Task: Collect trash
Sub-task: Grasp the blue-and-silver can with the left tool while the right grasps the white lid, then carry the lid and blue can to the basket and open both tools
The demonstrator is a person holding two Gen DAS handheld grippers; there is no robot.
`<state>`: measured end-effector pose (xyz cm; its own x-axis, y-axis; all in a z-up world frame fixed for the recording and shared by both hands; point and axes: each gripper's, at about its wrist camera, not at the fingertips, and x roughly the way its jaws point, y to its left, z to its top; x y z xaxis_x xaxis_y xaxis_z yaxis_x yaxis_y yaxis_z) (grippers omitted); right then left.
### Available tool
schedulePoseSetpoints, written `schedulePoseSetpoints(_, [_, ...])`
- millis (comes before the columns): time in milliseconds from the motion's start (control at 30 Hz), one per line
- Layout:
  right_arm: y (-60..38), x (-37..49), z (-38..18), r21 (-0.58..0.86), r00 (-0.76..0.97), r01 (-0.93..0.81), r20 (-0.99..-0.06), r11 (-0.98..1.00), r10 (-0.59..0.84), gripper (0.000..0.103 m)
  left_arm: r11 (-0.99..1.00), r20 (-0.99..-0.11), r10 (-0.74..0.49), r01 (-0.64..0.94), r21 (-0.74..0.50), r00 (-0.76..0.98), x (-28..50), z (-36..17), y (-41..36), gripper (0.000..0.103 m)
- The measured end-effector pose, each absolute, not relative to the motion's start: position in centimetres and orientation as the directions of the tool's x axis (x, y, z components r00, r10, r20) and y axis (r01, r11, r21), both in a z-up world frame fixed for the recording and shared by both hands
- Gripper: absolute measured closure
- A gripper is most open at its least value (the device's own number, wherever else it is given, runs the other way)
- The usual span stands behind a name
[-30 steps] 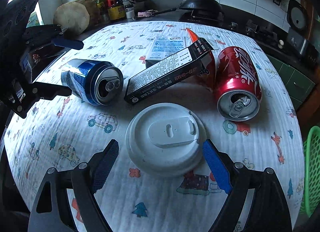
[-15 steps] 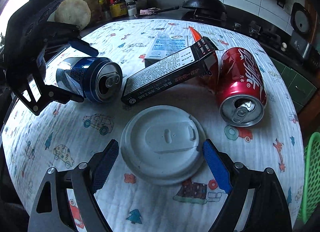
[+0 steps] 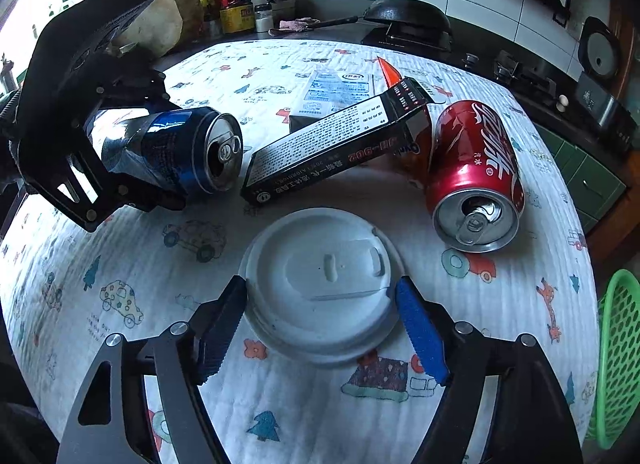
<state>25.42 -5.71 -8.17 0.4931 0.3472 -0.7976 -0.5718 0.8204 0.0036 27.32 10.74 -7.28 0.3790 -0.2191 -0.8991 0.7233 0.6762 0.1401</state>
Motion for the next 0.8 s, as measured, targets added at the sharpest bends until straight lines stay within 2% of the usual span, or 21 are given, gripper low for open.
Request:
schedulePoseSetpoints(367, [-6.0,24.6,-7.9,0.018,0.489,-0.568,-0.796,0.823,0.356,0.032,0.766,-0.874,-0.235,0.635,0.103,0.425,24.7,-6.6,10.9,0.033])
schedulePoseSetpoints(800, [-12.0,21.5,-4.7,0.084,0.561,-0.491,-0.731,0.867,0.389,0.032,0.820,-0.831,-0.290,0.570,0.039,0.474,22.1,-3.3,8.2,0.034])
